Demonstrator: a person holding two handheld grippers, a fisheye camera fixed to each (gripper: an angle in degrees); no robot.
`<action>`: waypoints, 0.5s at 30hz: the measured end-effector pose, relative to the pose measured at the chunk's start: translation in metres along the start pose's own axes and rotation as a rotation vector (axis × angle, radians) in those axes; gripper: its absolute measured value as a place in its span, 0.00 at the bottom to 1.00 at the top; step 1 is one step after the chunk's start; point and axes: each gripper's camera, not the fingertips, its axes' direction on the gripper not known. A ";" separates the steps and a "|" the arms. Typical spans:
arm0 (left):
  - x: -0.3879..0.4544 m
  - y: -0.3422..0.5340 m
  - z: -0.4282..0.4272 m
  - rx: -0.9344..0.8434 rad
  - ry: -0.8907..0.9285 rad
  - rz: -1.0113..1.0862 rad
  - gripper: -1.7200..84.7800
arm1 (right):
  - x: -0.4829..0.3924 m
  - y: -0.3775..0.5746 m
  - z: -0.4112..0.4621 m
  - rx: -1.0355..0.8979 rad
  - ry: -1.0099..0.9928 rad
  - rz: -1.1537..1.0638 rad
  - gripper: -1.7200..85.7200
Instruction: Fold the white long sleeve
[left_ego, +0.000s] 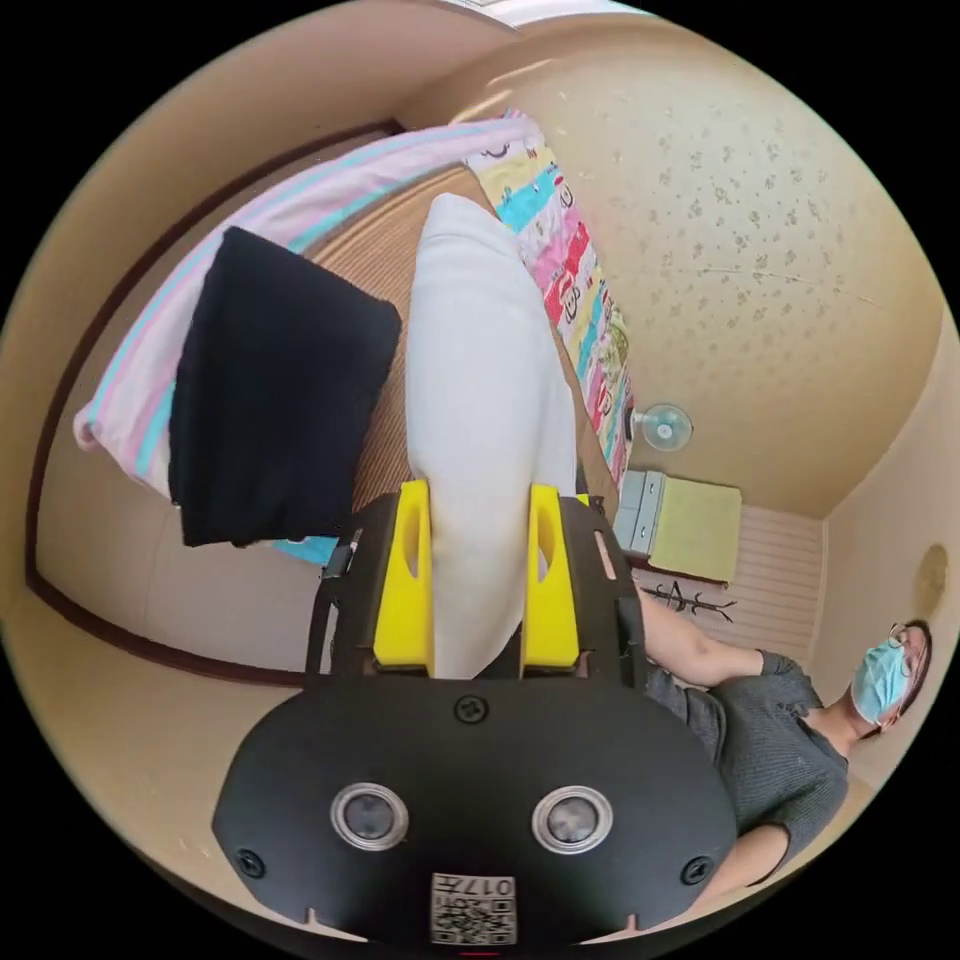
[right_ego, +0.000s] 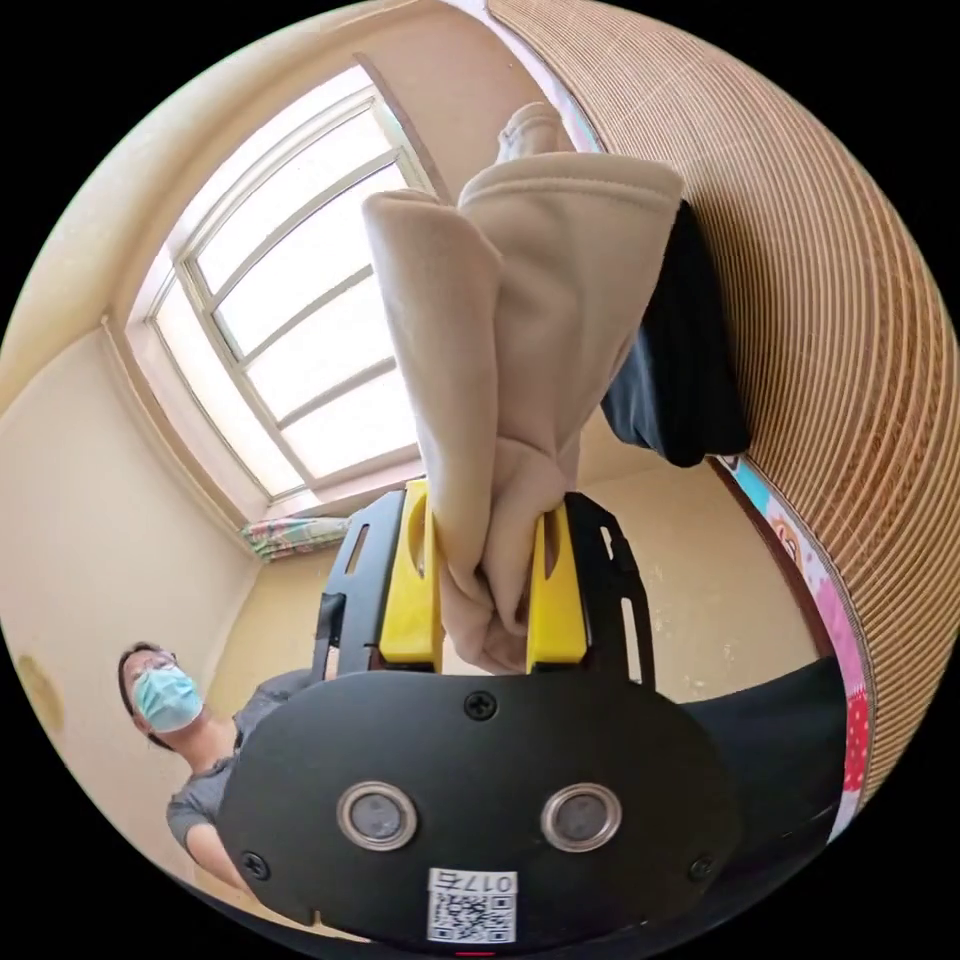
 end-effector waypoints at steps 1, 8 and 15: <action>-0.005 0.000 -0.014 0.043 -0.067 -0.079 0.19 | -0.013 -0.014 0.013 -0.023 0.084 0.056 0.17; 0.018 0.040 0.011 0.315 -0.212 -0.214 0.18 | 0.015 0.014 -0.057 -0.237 0.651 0.174 0.10; 0.047 0.023 0.109 0.157 -0.373 -0.235 0.08 | 0.111 0.300 -0.286 0.123 0.555 0.826 0.04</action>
